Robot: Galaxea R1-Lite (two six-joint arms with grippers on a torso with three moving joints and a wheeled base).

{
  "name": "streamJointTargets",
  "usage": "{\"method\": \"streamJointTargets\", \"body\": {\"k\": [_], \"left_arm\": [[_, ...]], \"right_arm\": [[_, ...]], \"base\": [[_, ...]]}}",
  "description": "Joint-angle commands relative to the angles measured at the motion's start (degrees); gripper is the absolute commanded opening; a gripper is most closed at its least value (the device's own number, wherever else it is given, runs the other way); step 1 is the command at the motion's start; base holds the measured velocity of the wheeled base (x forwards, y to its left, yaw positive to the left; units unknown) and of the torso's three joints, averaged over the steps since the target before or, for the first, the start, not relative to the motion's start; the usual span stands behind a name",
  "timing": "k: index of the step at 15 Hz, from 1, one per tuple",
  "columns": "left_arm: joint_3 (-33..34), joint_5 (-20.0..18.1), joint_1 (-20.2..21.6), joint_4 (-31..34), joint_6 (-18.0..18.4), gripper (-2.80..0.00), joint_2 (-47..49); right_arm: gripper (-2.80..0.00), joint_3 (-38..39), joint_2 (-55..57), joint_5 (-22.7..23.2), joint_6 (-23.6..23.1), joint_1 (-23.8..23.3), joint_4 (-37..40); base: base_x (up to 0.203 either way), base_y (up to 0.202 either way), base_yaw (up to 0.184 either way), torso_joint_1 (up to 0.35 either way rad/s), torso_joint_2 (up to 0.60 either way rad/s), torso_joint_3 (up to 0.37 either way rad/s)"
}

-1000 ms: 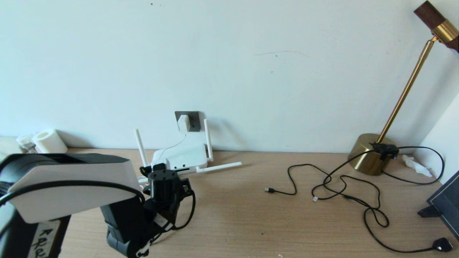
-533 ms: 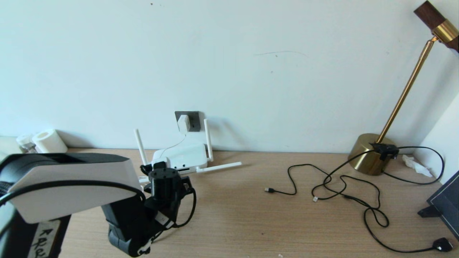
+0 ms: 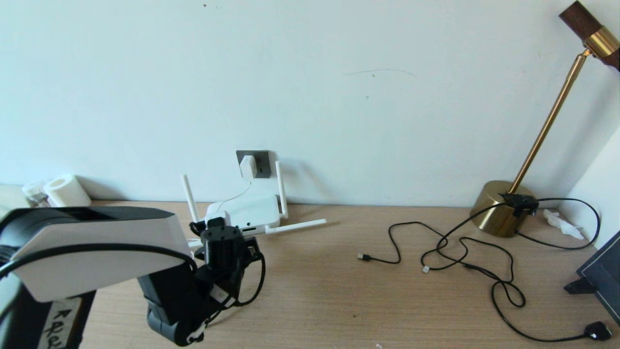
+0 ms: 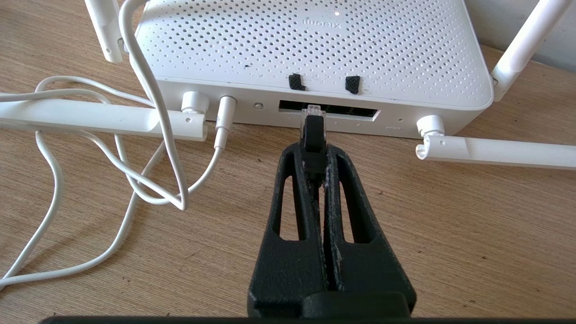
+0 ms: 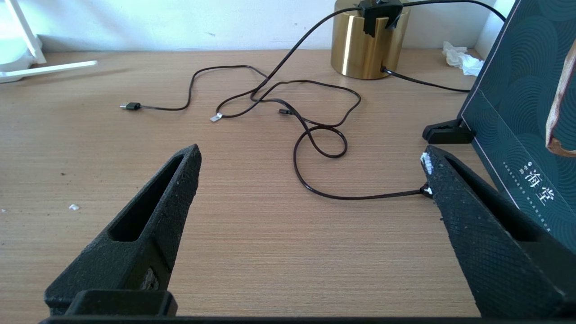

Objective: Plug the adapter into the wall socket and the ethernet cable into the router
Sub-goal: Plug cable into router interface

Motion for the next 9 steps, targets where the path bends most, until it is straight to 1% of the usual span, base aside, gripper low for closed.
{"method": "streamJointTargets", "body": {"k": [1,9], "left_arm": [[0.0,0.2,0.1,-0.4,-0.1,-2.80,0.1],[0.0,0.1,0.7,-0.4,-0.1,-2.80,0.7]], "right_arm": [[0.00,0.0,0.1,0.0,0.0,0.0,0.0],[0.00,0.0,0.0,0.0,0.0,0.0,0.0]], "base": [[0.000,0.000,0.000,0.000,0.00,0.000],[0.000,0.000,0.000,0.000,0.00,0.000]]}}
